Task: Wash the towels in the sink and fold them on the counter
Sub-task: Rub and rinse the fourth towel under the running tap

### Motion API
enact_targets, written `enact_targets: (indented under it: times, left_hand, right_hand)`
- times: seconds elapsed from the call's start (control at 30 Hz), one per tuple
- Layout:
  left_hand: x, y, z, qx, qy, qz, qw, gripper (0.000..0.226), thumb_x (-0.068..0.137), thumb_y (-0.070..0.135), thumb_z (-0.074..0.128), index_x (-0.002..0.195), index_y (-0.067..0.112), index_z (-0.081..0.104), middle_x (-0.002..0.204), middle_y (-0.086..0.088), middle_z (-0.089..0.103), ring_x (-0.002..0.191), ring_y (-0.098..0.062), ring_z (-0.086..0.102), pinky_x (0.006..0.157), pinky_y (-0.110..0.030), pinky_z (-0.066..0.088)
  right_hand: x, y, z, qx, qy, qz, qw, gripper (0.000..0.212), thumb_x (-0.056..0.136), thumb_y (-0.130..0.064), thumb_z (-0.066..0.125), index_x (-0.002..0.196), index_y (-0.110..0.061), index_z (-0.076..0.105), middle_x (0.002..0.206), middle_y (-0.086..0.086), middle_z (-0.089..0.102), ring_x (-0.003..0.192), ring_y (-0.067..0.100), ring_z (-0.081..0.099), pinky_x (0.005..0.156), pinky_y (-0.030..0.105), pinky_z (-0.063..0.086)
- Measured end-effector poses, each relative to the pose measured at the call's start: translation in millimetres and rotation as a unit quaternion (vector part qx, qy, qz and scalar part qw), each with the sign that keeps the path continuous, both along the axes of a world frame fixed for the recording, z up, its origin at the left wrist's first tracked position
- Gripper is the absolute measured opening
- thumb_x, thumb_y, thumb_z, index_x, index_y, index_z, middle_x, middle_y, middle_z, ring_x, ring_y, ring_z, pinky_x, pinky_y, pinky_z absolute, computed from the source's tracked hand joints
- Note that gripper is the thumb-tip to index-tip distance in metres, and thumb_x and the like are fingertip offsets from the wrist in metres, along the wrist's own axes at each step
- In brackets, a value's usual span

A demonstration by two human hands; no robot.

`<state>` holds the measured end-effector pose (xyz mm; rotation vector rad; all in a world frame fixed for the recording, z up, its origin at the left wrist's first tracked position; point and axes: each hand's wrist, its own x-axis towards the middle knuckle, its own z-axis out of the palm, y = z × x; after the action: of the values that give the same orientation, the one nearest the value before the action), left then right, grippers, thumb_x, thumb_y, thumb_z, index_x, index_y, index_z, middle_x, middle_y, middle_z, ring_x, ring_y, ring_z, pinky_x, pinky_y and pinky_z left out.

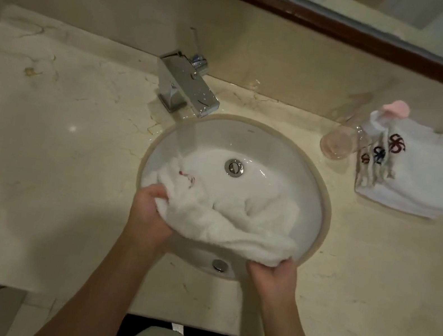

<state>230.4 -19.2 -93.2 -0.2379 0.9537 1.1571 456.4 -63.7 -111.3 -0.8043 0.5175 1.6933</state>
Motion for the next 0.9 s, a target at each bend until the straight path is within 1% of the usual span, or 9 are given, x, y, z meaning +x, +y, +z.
enact_targets:
  times: [0.17,0.23,0.3,0.4,0.5,0.6,0.67,0.77,0.9]
  left_hand:
    - [37,-2,7,-0.072,0.193,-0.177,0.962,0.051,0.087,0.066,0.052,0.1,0.018,0.064,0.1,-0.007,0.067,0.094,-0.03,0.066,0.085,-0.04,0.053]
    - [58,-10,7,-0.07,0.366,-0.24,0.896,0.064,0.081,0.074,0.051,0.102,0.016,0.068,0.102,-0.006,0.071,0.103,-0.03,0.066,0.093,-0.043,0.051]
    - [73,-15,13,-0.035,0.458,-0.245,0.853,0.06,0.092,0.065,0.044,0.114,0.015,0.068,0.108,-0.006,0.071,0.105,-0.027,0.065,0.099,-0.042,0.049]
    - [73,-2,13,0.004,0.465,-0.238,0.853,0.064,0.094,0.064,0.043,0.119,0.01,0.066,0.108,-0.013,0.072,0.102,-0.029,0.067,0.096,-0.041,0.052]
    - [53,33,5,-0.073,0.444,-0.186,0.873,0.057,0.097,0.058,0.045,0.111,0.007,0.065,0.099,-0.012,0.07,0.097,-0.03,0.066,0.081,-0.033,0.053]
    - [63,24,15,-0.043,0.481,-0.235,0.844,0.036,0.103,0.043,0.043,0.092,0.015,0.062,0.077,0.0,0.063,0.078,-0.018,0.065,0.057,-0.016,0.046]
    - [75,11,18,-0.016,0.461,-0.223,0.858,0.039,0.101,0.048,0.046,0.097,0.016,0.068,0.084,-0.003,0.072,0.08,-0.017,0.069,0.067,-0.022,0.054]
    - [63,39,7,-0.092,0.443,-0.165,0.877,0.061,0.094,0.06,0.047,0.119,0.008,0.066,0.113,-0.014,0.071,0.104,-0.03,0.066,0.096,-0.041,0.051]
    - [76,51,13,-0.042,0.467,-0.228,0.853,0.071,0.091,0.071,0.036,0.12,0.013,0.065,0.114,-0.007,0.068,0.103,-0.024,0.063,0.09,-0.033,0.047]
  right_hand:
    - [-58,3,19,0.024,-0.147,0.18,0.972,0.039,0.085,-0.033,0.076,0.121,-0.019,0.071,0.134,0.019,0.061,0.125,0.036,0.057,0.112,0.054,0.037]
    - [-78,17,13,0.015,-0.499,0.308,0.809,0.026,0.095,-0.047,0.058,0.108,-0.03,0.072,0.119,0.009,0.069,0.11,0.025,0.064,0.106,0.044,0.045]
    - [-87,43,14,0.028,-0.614,0.314,0.723,0.037,0.099,-0.051,0.047,0.118,-0.025,0.066,0.119,-0.004,0.068,0.111,0.016,0.062,0.105,0.038,0.046]
    - [-87,73,10,0.005,-0.545,0.344,0.765,0.042,0.093,-0.052,0.048,0.104,-0.02,0.073,0.103,0.002,0.075,0.1,0.024,0.069,0.097,0.048,0.053]
    - [-104,64,22,0.106,-0.569,0.397,0.712,0.048,0.089,-0.051,0.043,0.096,-0.014,0.073,0.1,0.011,0.075,0.1,0.03,0.068,0.093,0.047,0.052]
    - [-99,92,14,0.036,-0.617,0.383,0.686,0.054,0.097,-0.047,0.036,0.11,-0.006,0.069,0.114,0.019,0.069,0.11,0.036,0.062,0.099,0.045,0.046]
    - [-87,123,2,-0.036,-0.589,0.419,0.69,0.05,0.102,-0.037,0.032,0.119,-0.005,0.067,0.123,0.02,0.066,0.115,0.037,0.06,0.103,0.045,0.044]
    - [-91,114,11,0.07,-0.563,0.497,0.657,0.053,0.095,-0.043,0.039,0.117,-0.005,0.068,0.119,0.019,0.068,0.113,0.034,0.062,0.101,0.043,0.047]
    - [-88,108,10,0.052,-0.605,0.412,0.68,0.046,0.098,-0.043,0.039,0.108,-0.007,0.067,0.104,0.012,0.07,0.106,0.032,0.062,0.091,0.038,0.049]
